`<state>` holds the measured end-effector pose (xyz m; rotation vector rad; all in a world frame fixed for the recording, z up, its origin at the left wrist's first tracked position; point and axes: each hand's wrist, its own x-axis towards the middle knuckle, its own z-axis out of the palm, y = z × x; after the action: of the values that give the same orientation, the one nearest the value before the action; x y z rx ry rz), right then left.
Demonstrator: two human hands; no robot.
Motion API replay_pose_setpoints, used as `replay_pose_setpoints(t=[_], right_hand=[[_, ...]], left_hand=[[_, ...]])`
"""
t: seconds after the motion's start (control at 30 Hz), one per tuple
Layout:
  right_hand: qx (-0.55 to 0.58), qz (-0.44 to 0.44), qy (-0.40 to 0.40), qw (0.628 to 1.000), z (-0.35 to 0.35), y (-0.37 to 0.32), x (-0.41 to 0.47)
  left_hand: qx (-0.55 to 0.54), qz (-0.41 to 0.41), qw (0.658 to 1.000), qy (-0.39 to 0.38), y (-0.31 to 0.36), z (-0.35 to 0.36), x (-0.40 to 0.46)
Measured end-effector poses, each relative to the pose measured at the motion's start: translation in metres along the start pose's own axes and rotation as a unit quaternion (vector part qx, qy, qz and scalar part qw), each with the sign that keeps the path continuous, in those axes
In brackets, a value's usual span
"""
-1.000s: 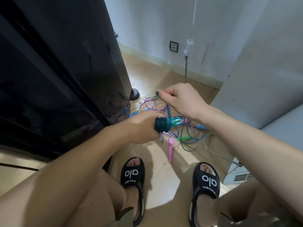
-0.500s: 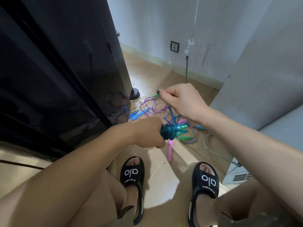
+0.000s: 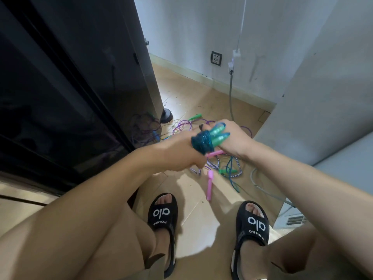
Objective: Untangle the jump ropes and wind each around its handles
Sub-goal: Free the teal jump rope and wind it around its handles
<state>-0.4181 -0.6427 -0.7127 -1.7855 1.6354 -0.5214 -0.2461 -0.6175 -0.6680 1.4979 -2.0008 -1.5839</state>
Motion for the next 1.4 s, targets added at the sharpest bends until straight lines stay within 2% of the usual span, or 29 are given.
replay_pose_setpoints(t=[0.1, 0.2, 0.27, 0.43, 0.53, 0.67, 0.73, 0.87, 0.97, 1.07, 1.17, 1.27, 1.4], right_hand=[[0.005, 0.015, 0.023, 1.0, -0.004, -0.003, 0.002], [-0.013, 0.007, 0.045, 0.999, -0.007, -0.009, 0.001], [-0.024, -0.005, 0.059, 0.998, -0.009, -0.014, -0.004], [-0.062, -0.121, 0.072, 0.988, -0.006, -0.044, -0.021], [-0.069, -0.155, 0.09, 0.981, -0.01, -0.05, -0.019], [-0.083, -0.167, 0.116, 0.976, -0.022, -0.047, -0.008], [-0.106, -0.167, 0.118, 0.973, -0.023, -0.044, -0.003], [-0.101, -0.128, 0.091, 0.982, -0.027, -0.031, 0.01], [-0.059, -0.099, 0.033, 0.993, -0.021, -0.024, 0.012], [0.062, -0.048, -0.017, 0.997, -0.005, -0.02, 0.007], [0.11, -0.009, 0.008, 0.994, 0.006, -0.019, 0.004], [0.115, 0.033, 0.037, 0.992, 0.012, -0.027, -0.004], [0.094, 0.024, 0.067, 0.993, 0.015, -0.033, -0.015]], left_hand=[[-0.168, -0.025, 0.984, 0.05, -0.002, -0.014, 0.001], [-0.313, -0.064, 0.942, 0.105, -0.014, -0.031, 0.009], [-0.349, -0.096, 0.921, 0.145, -0.026, -0.042, 0.014], [-0.252, -0.151, 0.938, 0.181, -0.035, -0.036, 0.023], [-0.135, -0.158, 0.958, 0.199, -0.03, -0.022, 0.028], [0.058, -0.156, 0.982, 0.087, -0.027, -0.007, 0.025], [0.111, -0.131, 0.984, 0.051, -0.024, -0.001, 0.023], [0.174, -0.048, 0.983, 0.028, -0.024, 0.002, 0.018], [0.134, -0.002, 0.991, 0.006, -0.021, 0.002, 0.011], [0.104, 0.017, 0.993, 0.044, -0.014, -0.001, 0.006], [-0.013, 0.01, 0.994, 0.109, -0.01, -0.005, 0.005], [-0.165, 0.009, 0.978, 0.127, -0.009, -0.012, 0.006], [-0.24, -0.031, 0.959, 0.15, -0.009, -0.019, 0.012]])
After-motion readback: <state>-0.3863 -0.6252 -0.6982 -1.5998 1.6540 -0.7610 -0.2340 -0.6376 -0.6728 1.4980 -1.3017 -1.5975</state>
